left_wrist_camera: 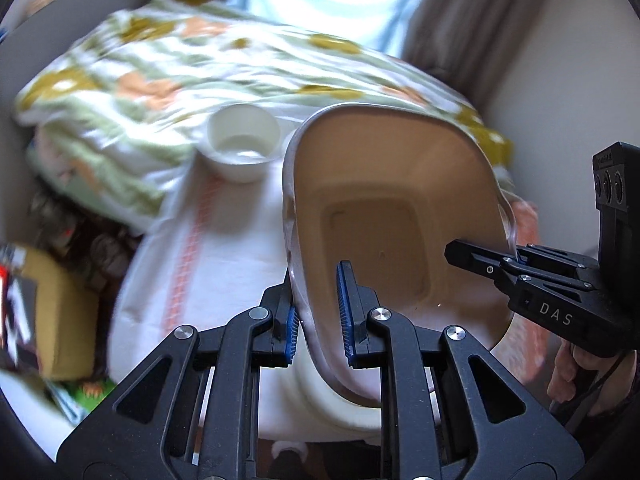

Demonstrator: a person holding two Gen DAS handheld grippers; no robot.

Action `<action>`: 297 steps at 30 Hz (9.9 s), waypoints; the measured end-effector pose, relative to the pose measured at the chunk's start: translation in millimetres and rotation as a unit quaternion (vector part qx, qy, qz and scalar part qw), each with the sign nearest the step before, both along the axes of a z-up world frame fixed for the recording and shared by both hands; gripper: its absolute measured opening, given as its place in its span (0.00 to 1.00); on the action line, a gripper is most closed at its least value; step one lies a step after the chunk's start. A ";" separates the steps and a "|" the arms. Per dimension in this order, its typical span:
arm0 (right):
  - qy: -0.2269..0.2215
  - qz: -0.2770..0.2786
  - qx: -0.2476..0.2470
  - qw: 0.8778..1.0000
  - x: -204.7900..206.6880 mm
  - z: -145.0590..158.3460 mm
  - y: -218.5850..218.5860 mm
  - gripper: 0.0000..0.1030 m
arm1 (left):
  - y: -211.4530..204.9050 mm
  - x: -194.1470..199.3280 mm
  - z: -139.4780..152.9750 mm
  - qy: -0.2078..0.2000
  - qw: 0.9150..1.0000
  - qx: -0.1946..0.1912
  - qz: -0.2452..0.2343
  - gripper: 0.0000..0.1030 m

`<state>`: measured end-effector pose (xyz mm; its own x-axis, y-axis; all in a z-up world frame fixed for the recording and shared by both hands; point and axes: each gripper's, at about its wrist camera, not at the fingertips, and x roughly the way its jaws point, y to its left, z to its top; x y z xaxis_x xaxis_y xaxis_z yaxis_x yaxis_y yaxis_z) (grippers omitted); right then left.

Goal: Organize plates and bowls
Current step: 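Lift the mauve dish with both grippers and carry it onto the orange runner, then lower the mauve dish onto the table and open both grippers, then grasp the cream bowl rim with the left gripper while the right gripper grasps its opposite rim, then lift the cream bowl with both grippers and carry it over the mauve dish, then lower the cream bowl into the mauve dish and open both grippers, then grasp the white bowl rim with the left gripper while the right gripper grasps its opposite rim, then lift the white bowl with both grippers and carry it over the cream bowl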

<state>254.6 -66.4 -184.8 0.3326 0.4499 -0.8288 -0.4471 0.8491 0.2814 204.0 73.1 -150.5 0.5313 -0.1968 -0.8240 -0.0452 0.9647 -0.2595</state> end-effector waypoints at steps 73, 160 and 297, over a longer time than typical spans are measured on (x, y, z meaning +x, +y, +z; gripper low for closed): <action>0.034 -0.232 0.036 0.971 -65.0 -18.5 -308.8 0.99 | -255.4 9.2 -52.7 0.070 0.980 0.065 -0.176 0.91; 0.022 -0.143 0.017 0.989 48.5 38.0 -89.4 0.13 | -95.5 84.6 5.7 0.008 0.998 -0.038 -0.043 0.17; 0.103 0.118 -0.013 0.988 204.1 -84.9 150.2 0.13 | 150.5 163.8 -125.3 0.069 0.977 -0.074 0.188 0.18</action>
<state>458.7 83.8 -269.7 0.0440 0.4719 -0.8805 -0.5698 0.7358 0.3659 367.9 223.6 -275.8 0.4753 -0.1305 -0.8701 -0.4336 0.8257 -0.3608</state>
